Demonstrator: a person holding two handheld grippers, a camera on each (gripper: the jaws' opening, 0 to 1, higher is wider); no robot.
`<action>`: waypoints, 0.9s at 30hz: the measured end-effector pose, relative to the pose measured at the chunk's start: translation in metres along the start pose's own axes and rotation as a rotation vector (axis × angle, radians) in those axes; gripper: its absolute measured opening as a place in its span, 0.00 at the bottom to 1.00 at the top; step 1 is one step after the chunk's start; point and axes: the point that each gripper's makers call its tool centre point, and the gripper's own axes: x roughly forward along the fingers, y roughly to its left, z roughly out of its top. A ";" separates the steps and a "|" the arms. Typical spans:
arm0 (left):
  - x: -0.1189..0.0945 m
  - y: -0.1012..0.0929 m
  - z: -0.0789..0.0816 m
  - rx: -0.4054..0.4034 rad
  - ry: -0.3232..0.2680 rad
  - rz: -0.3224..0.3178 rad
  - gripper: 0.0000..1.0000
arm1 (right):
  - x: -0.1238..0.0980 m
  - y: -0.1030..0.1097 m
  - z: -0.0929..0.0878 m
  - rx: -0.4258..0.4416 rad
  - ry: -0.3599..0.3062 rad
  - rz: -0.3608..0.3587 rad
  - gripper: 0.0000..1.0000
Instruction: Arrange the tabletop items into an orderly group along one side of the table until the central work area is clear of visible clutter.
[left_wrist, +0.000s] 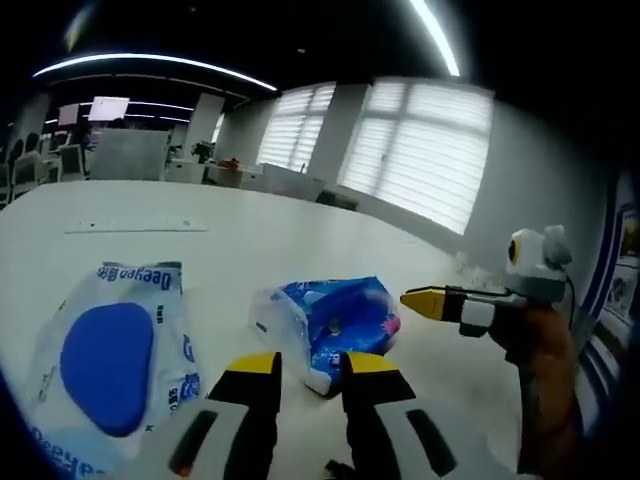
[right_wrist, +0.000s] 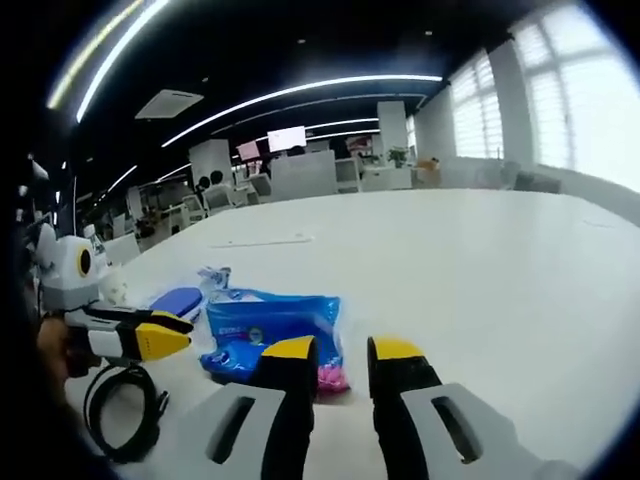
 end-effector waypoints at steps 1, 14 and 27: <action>0.000 0.000 0.000 -0.002 -0.001 -0.001 0.23 | 0.000 0.000 0.000 0.000 -0.001 0.002 0.20; -0.013 -0.002 0.009 -0.035 -0.044 -0.006 0.32 | 0.000 0.019 0.009 -0.030 -0.025 0.036 0.24; -0.023 -0.001 0.005 -0.043 -0.047 -0.003 0.38 | 0.000 0.040 0.013 -0.059 -0.011 0.083 0.29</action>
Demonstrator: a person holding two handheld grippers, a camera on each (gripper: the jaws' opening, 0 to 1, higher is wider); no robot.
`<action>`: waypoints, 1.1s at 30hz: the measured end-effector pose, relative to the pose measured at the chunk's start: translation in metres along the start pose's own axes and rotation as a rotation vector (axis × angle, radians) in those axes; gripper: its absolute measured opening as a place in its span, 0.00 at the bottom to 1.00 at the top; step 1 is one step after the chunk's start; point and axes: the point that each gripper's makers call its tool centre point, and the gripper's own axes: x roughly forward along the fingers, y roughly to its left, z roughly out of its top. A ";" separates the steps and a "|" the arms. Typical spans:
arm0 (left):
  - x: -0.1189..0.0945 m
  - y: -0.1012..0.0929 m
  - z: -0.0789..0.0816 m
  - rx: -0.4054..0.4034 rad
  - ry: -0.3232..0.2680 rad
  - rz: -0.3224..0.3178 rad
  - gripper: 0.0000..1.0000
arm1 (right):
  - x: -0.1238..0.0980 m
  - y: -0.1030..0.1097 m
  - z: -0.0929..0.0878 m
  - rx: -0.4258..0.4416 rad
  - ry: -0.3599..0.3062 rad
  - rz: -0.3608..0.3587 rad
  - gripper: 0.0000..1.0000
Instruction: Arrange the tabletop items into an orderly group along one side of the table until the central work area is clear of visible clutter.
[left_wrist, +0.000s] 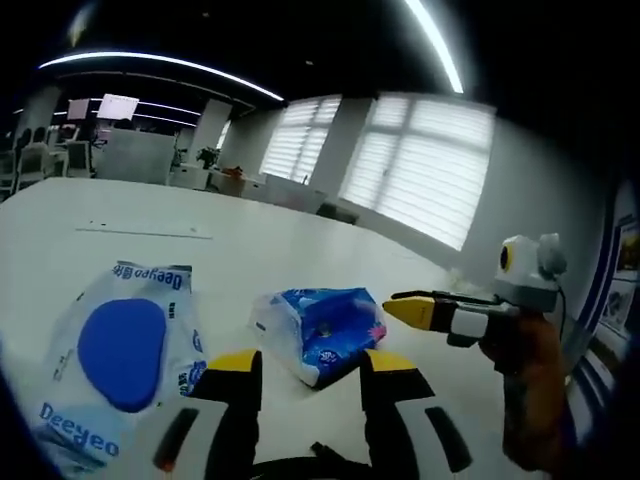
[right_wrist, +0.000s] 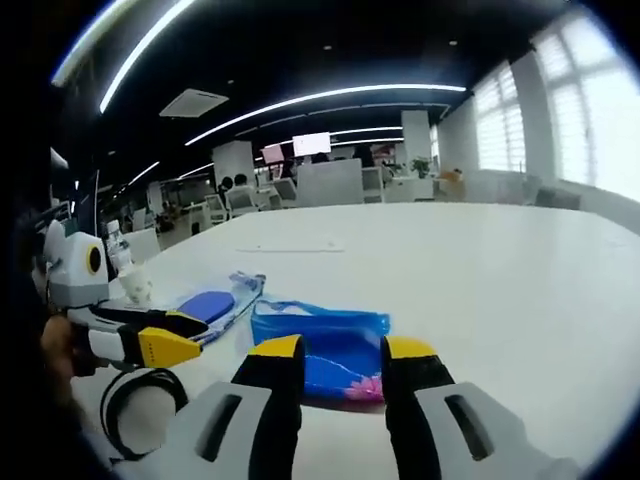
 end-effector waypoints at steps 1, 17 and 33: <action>-0.001 0.000 0.001 -0.002 -0.003 0.000 0.39 | 0.000 0.002 0.000 -0.005 0.000 0.001 0.29; -0.023 -0.001 0.012 -0.013 -0.055 0.025 0.51 | 0.004 0.038 0.016 -0.031 -0.049 0.130 0.32; -0.045 0.011 0.013 -0.021 -0.071 0.058 0.56 | 0.007 0.063 0.019 -0.103 -0.021 0.174 0.35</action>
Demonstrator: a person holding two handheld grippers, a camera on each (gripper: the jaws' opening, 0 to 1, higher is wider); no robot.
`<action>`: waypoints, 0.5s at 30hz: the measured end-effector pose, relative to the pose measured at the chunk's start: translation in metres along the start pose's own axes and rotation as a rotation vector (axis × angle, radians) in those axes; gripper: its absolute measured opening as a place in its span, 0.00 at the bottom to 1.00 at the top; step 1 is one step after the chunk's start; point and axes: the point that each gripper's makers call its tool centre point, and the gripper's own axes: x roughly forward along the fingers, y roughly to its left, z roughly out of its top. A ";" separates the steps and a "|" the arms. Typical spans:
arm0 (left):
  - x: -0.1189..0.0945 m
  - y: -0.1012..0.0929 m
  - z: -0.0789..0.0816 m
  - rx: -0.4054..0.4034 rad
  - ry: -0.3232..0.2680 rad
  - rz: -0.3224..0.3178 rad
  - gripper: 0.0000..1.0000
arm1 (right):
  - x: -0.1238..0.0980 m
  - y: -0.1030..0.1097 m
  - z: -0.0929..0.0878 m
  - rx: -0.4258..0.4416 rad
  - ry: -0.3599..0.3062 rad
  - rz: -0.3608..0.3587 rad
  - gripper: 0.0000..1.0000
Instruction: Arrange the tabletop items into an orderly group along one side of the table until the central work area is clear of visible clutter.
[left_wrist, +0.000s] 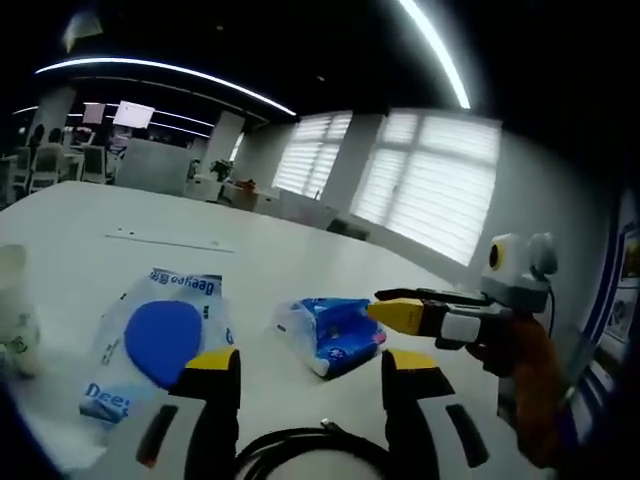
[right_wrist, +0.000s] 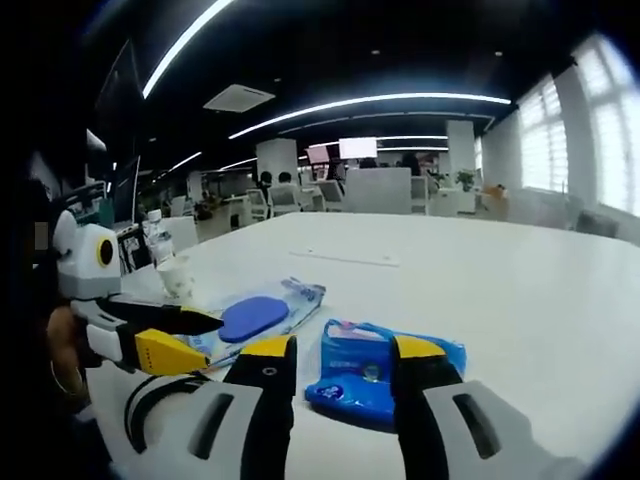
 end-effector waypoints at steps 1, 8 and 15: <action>-0.002 0.002 0.001 0.002 -0.005 0.006 0.56 | 0.001 0.002 -0.001 -0.007 0.001 0.005 0.35; -0.009 0.013 0.003 -0.012 -0.003 0.012 0.56 | 0.005 0.011 0.000 -0.014 0.004 0.029 0.36; -0.019 0.031 0.006 -0.031 -0.023 0.047 0.57 | 0.007 0.018 0.001 -0.032 0.013 0.044 0.37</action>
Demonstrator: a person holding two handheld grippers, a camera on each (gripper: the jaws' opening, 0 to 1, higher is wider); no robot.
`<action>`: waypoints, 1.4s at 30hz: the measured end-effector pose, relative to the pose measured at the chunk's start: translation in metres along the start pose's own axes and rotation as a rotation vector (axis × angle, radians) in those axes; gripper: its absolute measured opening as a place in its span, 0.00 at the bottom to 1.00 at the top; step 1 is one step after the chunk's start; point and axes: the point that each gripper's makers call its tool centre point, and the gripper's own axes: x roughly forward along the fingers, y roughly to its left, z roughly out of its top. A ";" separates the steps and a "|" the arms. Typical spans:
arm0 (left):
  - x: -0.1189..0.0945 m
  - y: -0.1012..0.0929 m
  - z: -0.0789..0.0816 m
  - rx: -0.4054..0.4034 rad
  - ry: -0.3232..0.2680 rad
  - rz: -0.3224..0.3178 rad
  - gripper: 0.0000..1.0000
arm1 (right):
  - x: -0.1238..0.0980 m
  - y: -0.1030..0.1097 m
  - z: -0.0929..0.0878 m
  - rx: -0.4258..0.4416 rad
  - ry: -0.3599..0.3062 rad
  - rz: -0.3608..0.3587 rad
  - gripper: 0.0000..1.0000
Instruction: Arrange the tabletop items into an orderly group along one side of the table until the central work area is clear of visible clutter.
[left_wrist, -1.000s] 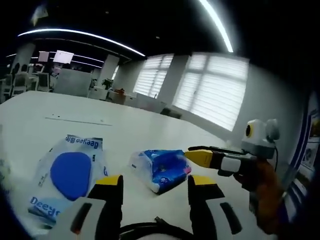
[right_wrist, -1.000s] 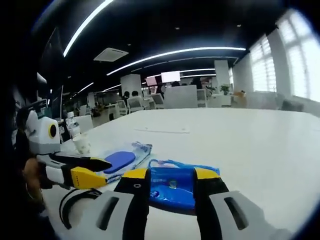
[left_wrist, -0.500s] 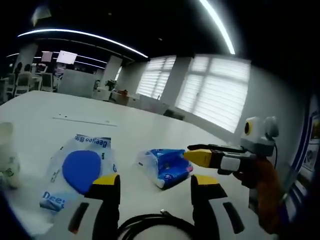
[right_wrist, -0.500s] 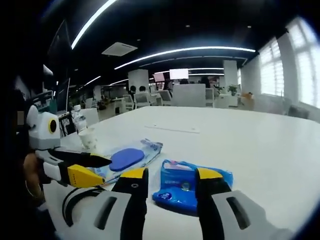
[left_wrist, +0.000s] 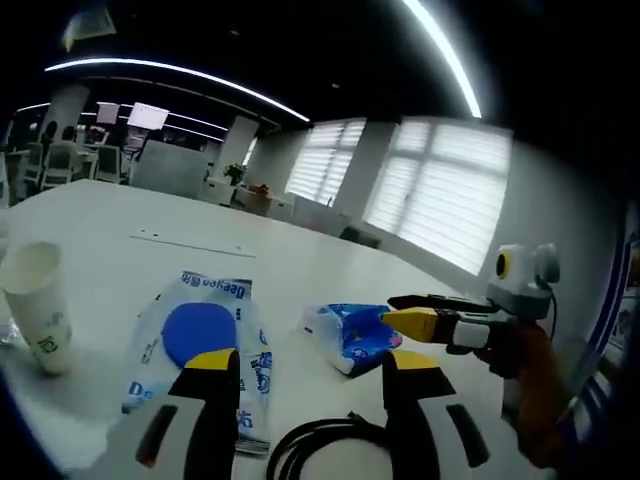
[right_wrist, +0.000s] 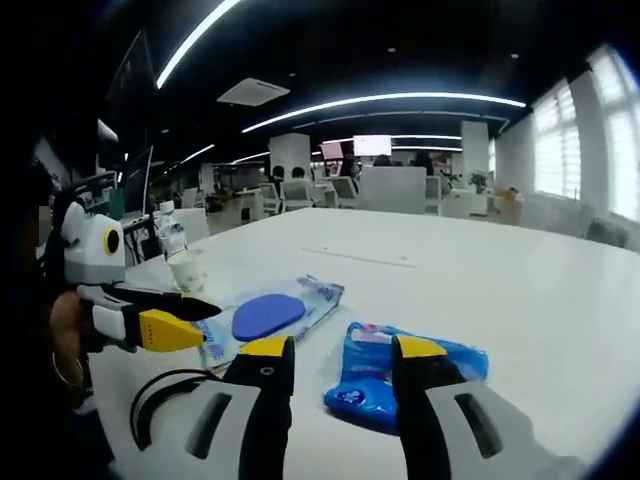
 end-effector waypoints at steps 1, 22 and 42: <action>0.000 0.003 0.000 0.000 0.000 0.008 0.57 | 0.000 0.000 0.000 -0.001 0.000 0.001 0.37; -0.024 0.039 -0.001 -0.031 -0.011 0.087 0.58 | 0.007 0.014 -0.002 -0.027 0.025 0.031 0.40; -0.047 0.064 -0.002 -0.074 -0.042 0.160 0.59 | 0.011 0.032 0.001 -0.064 0.035 0.068 0.41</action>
